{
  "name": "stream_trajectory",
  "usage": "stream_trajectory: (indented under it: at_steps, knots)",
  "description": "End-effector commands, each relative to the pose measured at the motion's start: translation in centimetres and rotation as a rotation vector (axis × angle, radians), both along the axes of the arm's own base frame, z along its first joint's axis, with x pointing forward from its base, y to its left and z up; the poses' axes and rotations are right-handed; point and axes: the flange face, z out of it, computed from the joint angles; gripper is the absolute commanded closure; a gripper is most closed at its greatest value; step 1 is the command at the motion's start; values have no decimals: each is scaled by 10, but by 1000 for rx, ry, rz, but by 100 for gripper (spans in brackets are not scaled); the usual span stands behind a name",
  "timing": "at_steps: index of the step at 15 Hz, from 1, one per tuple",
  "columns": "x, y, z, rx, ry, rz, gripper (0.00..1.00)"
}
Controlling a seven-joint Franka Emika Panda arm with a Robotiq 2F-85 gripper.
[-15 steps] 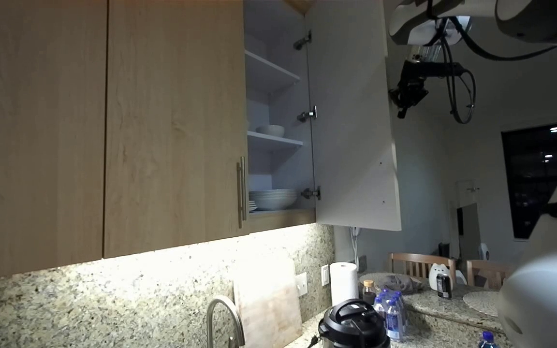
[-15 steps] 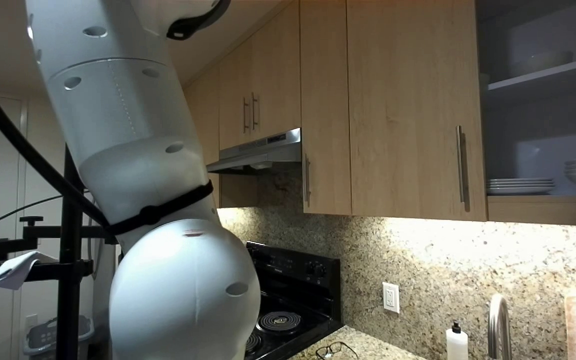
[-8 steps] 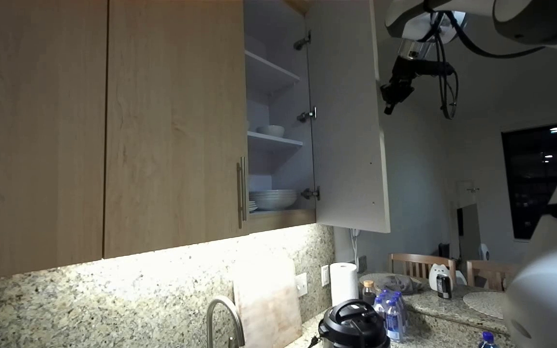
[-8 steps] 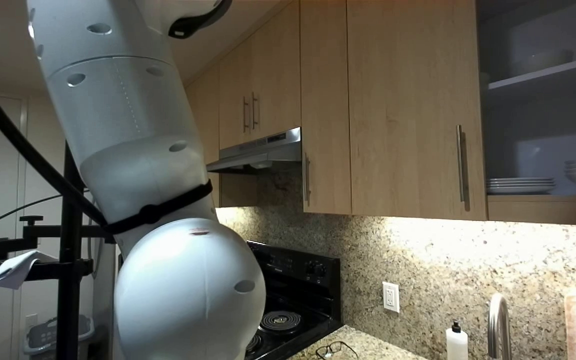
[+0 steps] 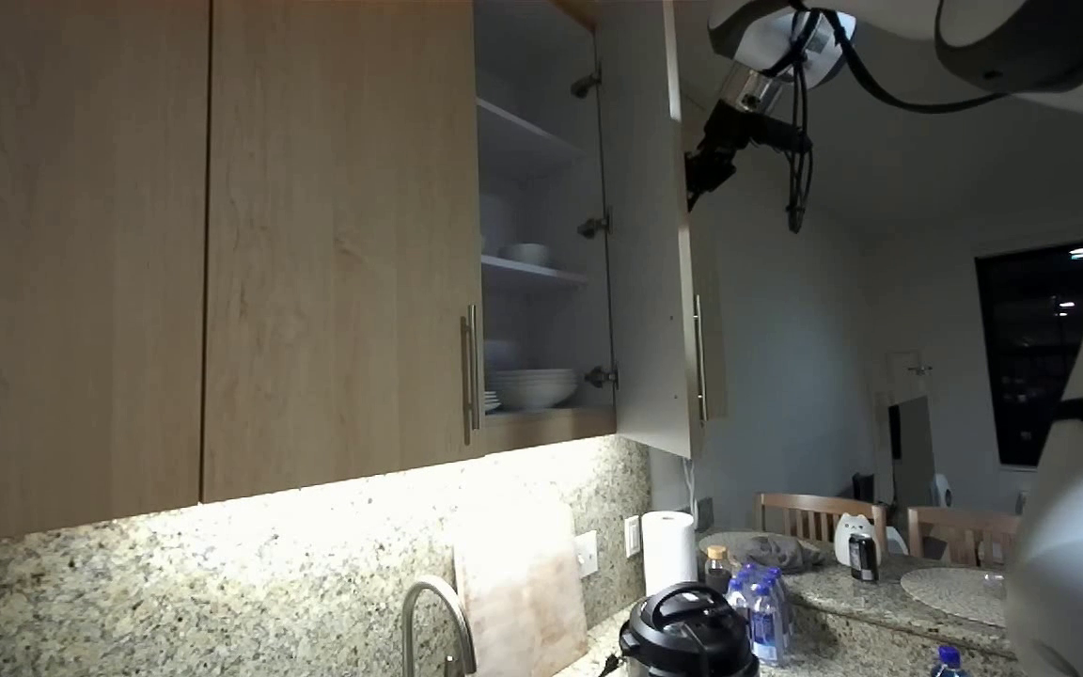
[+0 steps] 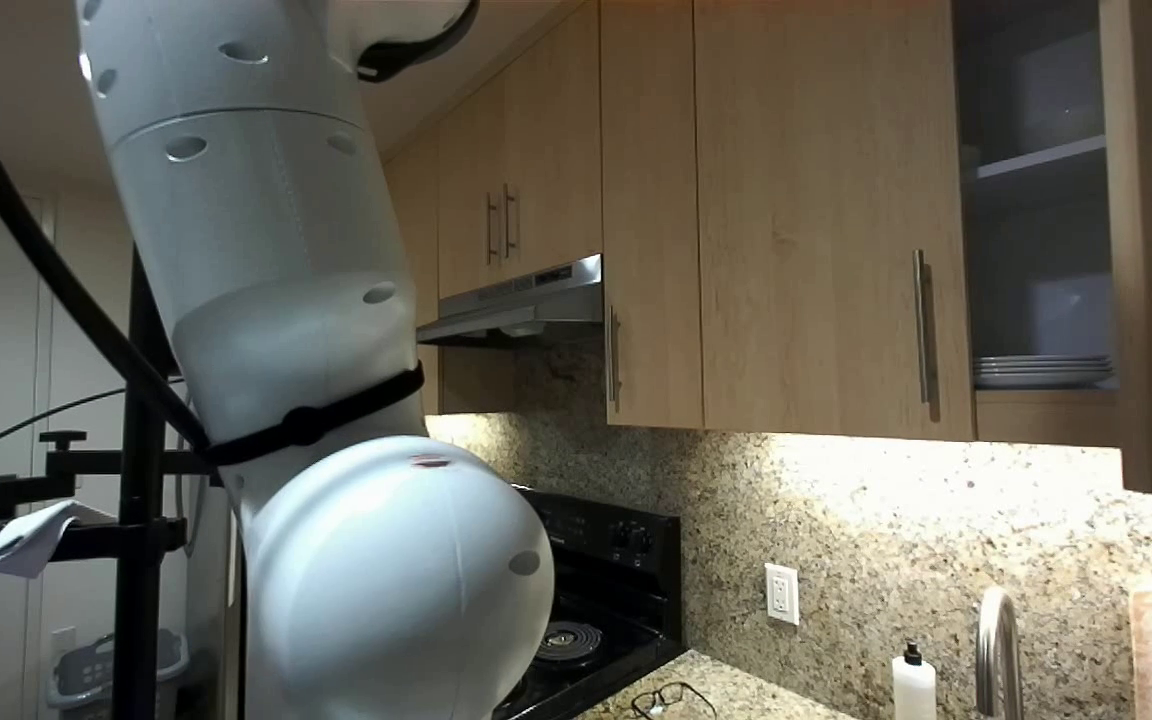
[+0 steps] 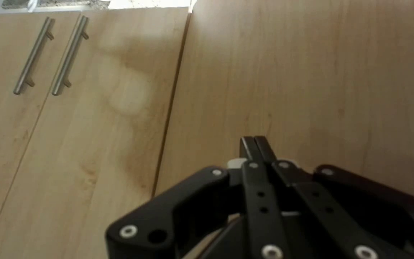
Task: Close the cabinet door
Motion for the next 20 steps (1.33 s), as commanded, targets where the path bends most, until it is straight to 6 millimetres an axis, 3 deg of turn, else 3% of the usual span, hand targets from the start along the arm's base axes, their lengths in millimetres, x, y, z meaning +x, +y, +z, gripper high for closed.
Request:
stream_trajectory:
  at_steps: [1,13,20]
  knots:
    - [23,12,11,-45,-26,86,96]
    - [79,82,42,-173,-53,327,96]
    - [116,125,48,-213,-52,392,96]
